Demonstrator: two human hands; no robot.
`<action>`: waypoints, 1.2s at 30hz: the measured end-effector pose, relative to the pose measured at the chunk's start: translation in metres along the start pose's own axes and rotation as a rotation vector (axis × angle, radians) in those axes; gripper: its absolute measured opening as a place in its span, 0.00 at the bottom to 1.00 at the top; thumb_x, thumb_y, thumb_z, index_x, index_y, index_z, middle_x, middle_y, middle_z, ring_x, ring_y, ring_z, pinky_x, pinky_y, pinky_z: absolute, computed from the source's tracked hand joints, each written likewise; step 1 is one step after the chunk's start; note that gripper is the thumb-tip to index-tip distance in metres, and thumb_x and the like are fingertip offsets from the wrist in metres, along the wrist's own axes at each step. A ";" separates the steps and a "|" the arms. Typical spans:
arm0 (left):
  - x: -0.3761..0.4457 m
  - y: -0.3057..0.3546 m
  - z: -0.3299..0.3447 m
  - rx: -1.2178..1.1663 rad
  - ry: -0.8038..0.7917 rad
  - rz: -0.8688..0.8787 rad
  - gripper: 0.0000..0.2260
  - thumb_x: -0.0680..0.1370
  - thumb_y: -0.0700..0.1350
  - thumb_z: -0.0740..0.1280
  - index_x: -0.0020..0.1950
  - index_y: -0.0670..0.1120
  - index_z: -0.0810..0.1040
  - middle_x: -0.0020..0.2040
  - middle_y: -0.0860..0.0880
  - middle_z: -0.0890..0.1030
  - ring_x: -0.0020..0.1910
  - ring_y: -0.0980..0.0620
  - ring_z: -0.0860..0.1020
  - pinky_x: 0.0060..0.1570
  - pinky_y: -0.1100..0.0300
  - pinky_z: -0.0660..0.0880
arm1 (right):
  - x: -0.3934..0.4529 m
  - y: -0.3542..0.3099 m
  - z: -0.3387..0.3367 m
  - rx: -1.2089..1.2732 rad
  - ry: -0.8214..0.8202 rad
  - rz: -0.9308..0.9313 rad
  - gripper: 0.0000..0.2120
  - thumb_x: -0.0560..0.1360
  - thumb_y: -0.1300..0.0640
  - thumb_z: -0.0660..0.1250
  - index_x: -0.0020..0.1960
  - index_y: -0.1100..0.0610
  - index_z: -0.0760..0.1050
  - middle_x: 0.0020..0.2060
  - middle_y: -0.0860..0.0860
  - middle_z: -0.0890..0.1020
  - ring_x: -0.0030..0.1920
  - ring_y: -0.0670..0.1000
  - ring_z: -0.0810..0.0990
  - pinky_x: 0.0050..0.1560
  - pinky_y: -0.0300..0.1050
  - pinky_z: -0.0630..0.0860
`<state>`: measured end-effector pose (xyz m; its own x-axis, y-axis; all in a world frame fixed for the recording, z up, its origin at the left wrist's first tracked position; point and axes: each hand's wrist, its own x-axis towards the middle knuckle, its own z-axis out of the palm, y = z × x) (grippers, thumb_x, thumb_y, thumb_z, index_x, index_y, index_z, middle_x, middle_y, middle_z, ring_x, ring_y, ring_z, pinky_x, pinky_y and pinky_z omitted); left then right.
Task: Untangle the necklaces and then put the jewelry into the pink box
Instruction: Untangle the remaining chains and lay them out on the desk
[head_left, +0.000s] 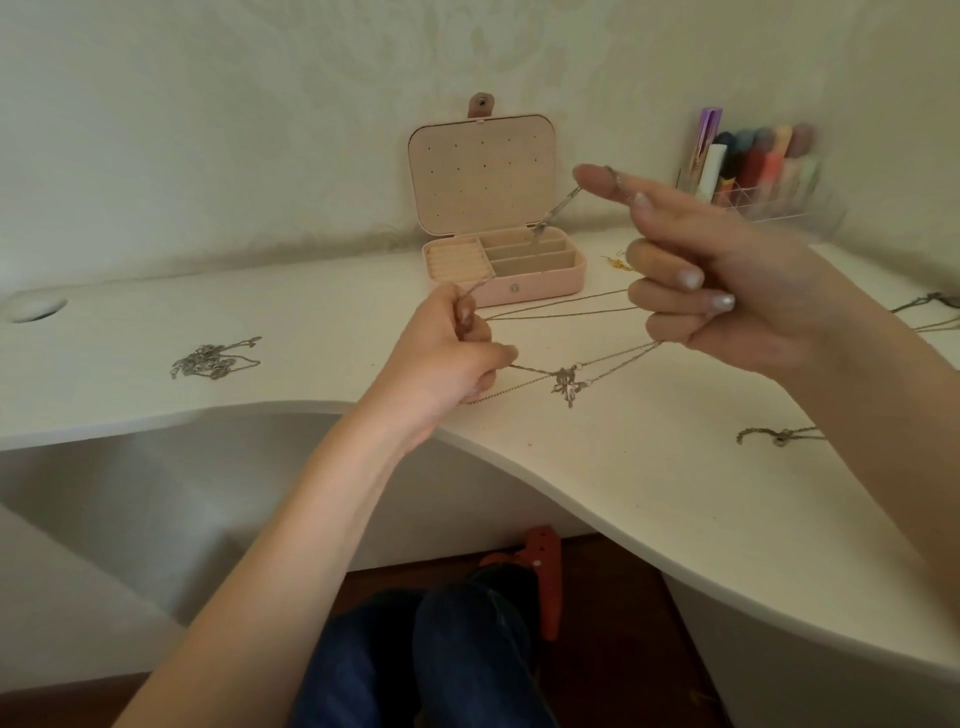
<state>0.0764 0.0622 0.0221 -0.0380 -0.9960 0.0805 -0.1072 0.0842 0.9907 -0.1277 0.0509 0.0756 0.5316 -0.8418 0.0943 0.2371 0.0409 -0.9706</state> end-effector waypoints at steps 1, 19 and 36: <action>0.002 -0.003 0.000 0.048 0.044 0.012 0.19 0.74 0.27 0.64 0.40 0.47 0.58 0.31 0.51 0.62 0.21 0.57 0.60 0.20 0.66 0.60 | 0.000 0.001 0.001 -0.004 -0.008 0.007 0.17 0.76 0.52 0.59 0.64 0.46 0.75 0.20 0.45 0.62 0.18 0.41 0.55 0.23 0.36 0.48; -0.004 -0.007 0.011 0.759 0.423 0.465 0.12 0.79 0.45 0.64 0.51 0.42 0.61 0.44 0.48 0.71 0.37 0.47 0.71 0.35 0.60 0.63 | 0.003 0.003 0.002 -0.148 0.039 -0.064 0.17 0.80 0.57 0.57 0.66 0.48 0.74 0.21 0.47 0.64 0.20 0.44 0.58 0.25 0.39 0.52; -0.008 -0.006 -0.004 0.562 0.293 0.368 0.14 0.80 0.44 0.63 0.40 0.53 0.59 0.35 0.56 0.66 0.29 0.61 0.68 0.29 0.67 0.63 | 0.004 0.001 0.003 -0.187 0.213 -0.113 0.10 0.79 0.57 0.60 0.55 0.56 0.79 0.26 0.49 0.75 0.26 0.48 0.76 0.33 0.43 0.79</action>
<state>0.0818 0.0692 0.0162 0.0888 -0.8607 0.5013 -0.6354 0.3386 0.6940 -0.1227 0.0488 0.0754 0.3229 -0.9301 0.1750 0.1207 -0.1429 -0.9823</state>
